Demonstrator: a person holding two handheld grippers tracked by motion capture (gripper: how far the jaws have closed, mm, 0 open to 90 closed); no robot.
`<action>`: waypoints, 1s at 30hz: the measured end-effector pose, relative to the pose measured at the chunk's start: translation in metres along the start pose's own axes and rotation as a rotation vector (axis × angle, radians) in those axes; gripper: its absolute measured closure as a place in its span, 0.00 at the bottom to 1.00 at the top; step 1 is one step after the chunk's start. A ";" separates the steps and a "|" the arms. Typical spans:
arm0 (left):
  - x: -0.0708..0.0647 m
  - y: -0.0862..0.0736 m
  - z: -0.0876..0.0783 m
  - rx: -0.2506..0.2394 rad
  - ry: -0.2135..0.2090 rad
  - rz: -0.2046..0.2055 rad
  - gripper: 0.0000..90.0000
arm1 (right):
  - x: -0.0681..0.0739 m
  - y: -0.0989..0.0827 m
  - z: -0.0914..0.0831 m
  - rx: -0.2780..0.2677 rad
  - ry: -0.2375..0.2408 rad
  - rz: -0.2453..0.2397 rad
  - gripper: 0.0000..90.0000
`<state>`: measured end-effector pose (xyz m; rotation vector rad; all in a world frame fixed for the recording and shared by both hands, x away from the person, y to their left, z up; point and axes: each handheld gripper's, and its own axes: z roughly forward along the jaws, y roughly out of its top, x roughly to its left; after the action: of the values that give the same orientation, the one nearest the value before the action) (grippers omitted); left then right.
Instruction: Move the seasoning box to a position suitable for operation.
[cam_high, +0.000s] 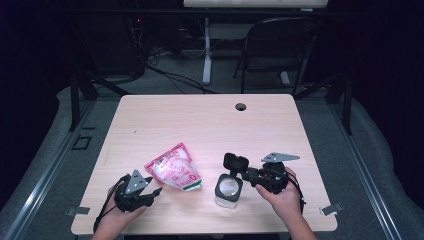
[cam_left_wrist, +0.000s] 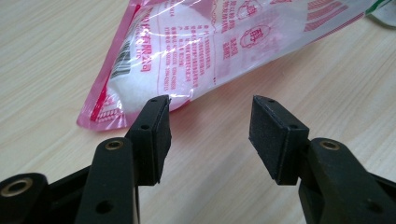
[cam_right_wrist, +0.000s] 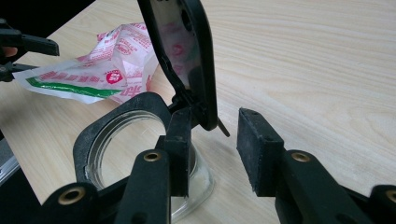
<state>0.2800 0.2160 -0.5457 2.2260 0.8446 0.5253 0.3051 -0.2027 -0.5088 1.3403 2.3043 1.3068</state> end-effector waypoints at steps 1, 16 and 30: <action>-0.002 0.001 0.006 0.004 -0.002 0.017 0.53 | 0.000 0.000 0.000 0.002 -0.004 0.001 0.73; -0.010 0.018 0.029 -0.016 0.021 0.070 0.69 | 0.004 -0.009 -0.006 -0.001 -0.017 -0.024 0.70; -0.013 0.049 0.035 -0.051 -0.116 -0.092 1.00 | -0.002 -0.021 -0.029 -0.062 -0.071 0.014 0.70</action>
<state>0.3118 0.1639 -0.5358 2.1379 0.8594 0.3667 0.2775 -0.2261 -0.5080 1.3632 2.1928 1.3019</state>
